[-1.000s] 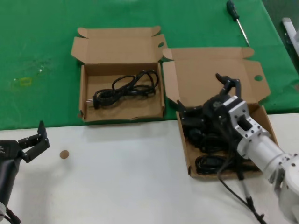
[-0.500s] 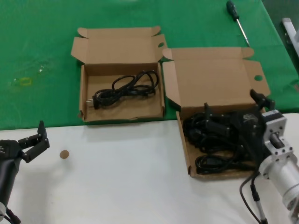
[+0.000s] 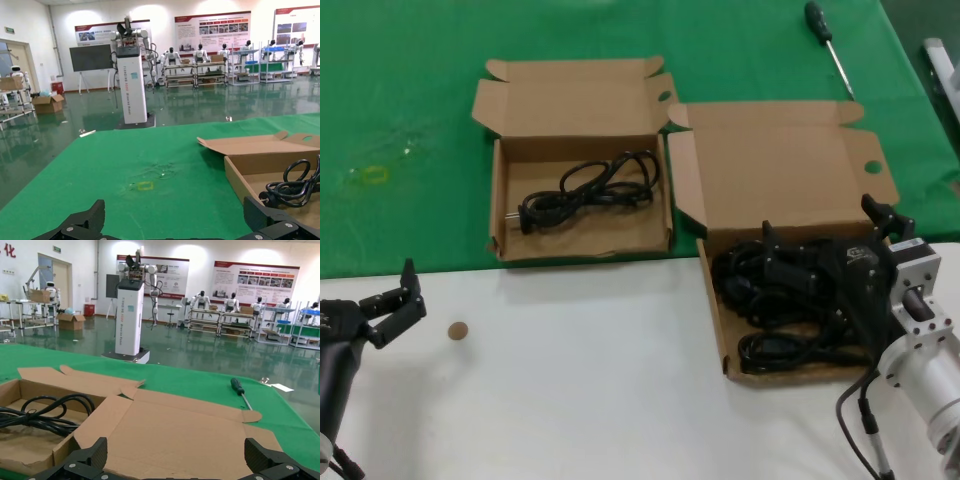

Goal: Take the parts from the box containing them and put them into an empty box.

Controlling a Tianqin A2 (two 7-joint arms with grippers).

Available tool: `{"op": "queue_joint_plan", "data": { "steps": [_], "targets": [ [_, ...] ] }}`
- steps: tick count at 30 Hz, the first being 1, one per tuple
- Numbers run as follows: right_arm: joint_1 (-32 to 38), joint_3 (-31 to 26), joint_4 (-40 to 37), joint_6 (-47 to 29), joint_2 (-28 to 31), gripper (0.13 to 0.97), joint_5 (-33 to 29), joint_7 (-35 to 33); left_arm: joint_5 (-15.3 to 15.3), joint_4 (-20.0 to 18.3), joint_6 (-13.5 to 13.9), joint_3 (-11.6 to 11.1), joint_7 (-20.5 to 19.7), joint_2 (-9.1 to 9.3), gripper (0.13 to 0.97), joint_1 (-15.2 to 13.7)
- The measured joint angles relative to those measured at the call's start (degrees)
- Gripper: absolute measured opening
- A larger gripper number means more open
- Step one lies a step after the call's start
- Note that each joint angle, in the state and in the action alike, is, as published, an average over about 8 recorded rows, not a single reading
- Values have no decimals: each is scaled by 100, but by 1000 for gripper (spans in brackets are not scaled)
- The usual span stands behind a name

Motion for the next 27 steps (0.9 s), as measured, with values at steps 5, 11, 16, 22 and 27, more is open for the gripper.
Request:
{"op": "queue_joint_plan", "data": {
  "steps": [5, 11, 16, 22, 27],
  "targets": [
    [0, 0, 0, 0, 0, 966, 0, 0, 0, 0, 0, 0, 0, 0, 966, 0],
    [0, 0, 0, 0, 0, 966, 0, 0, 0, 0, 0, 0, 1, 0, 966, 0],
    [0, 0, 0, 0, 0, 966, 0, 0, 0, 0, 0, 0, 1, 0, 966, 0],
    [0, 0, 0, 0, 0, 966, 0, 0, 0, 0, 0, 0, 1, 0, 966, 0],
    [0, 0, 0, 0, 0, 966, 0, 0, 0, 0, 0, 0, 1, 0, 966, 0]
  ]
}}
